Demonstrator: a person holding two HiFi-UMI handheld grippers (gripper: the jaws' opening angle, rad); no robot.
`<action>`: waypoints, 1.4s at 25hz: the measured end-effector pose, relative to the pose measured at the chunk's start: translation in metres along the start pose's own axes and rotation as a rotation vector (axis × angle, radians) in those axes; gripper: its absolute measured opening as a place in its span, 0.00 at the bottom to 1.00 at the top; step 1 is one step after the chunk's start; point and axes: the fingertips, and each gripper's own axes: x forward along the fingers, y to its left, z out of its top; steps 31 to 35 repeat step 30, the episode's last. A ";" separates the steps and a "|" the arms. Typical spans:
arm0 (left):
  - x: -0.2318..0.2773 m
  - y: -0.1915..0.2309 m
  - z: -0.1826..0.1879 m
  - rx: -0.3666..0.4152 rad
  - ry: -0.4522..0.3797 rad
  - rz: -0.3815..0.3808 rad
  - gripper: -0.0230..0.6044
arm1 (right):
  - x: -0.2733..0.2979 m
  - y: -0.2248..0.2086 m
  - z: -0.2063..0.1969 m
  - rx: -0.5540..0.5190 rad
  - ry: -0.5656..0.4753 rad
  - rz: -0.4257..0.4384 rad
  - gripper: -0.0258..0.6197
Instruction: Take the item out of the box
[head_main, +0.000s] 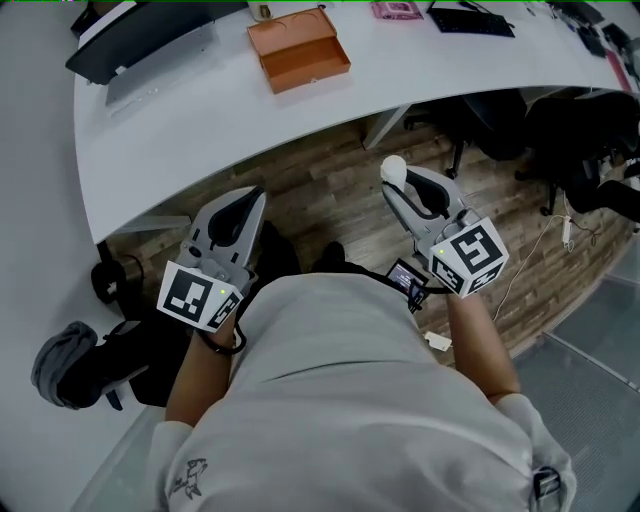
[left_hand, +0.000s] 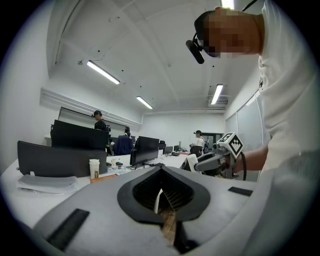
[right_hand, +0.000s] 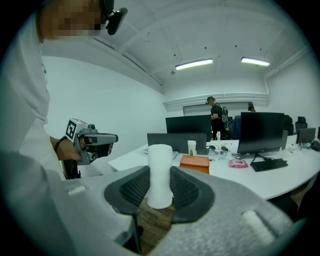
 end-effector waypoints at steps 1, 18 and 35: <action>0.002 -0.007 -0.001 -0.001 -0.001 -0.001 0.03 | -0.007 0.000 0.000 -0.005 -0.009 0.001 0.23; 0.012 -0.053 0.001 -0.013 -0.024 0.007 0.03 | -0.056 0.001 -0.007 -0.020 -0.060 0.019 0.23; 0.008 -0.044 0.005 -0.018 -0.029 0.010 0.03 | -0.047 0.003 0.002 -0.022 -0.069 0.019 0.23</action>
